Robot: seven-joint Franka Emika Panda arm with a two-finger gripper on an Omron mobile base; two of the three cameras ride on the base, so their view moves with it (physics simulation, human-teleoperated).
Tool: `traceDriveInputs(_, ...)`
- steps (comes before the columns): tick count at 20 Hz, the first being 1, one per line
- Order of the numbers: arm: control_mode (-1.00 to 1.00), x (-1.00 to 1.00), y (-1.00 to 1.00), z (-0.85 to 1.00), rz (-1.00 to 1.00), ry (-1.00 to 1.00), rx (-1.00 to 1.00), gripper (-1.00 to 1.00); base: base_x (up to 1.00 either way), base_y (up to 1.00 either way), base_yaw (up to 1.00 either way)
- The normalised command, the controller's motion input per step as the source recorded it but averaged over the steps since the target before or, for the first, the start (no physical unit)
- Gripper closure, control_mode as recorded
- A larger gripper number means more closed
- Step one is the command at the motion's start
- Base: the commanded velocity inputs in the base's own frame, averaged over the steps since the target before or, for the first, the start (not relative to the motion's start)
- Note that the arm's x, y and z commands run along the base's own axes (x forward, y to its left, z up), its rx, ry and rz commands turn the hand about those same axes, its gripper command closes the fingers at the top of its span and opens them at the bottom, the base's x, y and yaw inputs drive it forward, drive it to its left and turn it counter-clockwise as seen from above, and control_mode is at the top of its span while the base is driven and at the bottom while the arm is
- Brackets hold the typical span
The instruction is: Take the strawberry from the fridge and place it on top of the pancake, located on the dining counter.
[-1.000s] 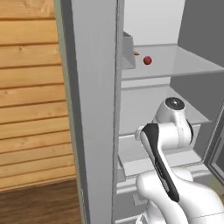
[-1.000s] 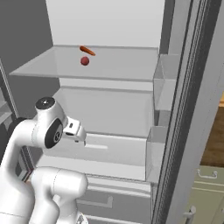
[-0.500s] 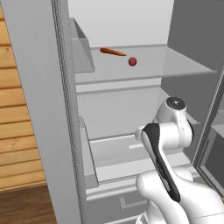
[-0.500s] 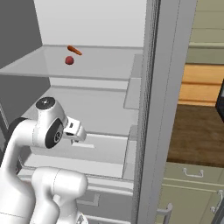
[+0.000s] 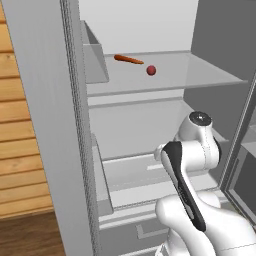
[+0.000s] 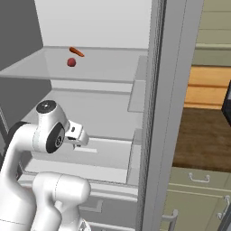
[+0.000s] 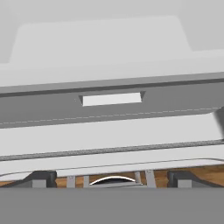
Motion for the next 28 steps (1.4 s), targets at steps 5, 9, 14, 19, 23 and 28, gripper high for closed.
traceDriveInputs(5,1.00,0.00,0.00,0.00,0.00,0.00,0.00,-1.00,0.65,0.43,-0.05)
traceDriveInputs(9,1.00,0.00,0.00,0.00,0.00,0.00,0.00,-1.00,0.27,0.06,0.00)
traceDriveInputs(14,-1.00,0.19,0.05,0.27,0.02,-0.16,-0.01,-1.00,0.00,0.00,0.00)
traceDriveInputs(19,-1.00,0.04,0.22,0.74,0.10,-0.31,-0.13,-1.00,0.00,0.00,0.00)
traceDriveInputs(23,-1.00,0.15,0.09,0.84,0.05,-0.16,-0.09,-1.00,0.00,0.00,0.00)
traceDriveInputs(28,-1.00,0.17,-0.01,1.00,0.00,-0.11,0.14,-1.00,0.00,0.00,0.00)
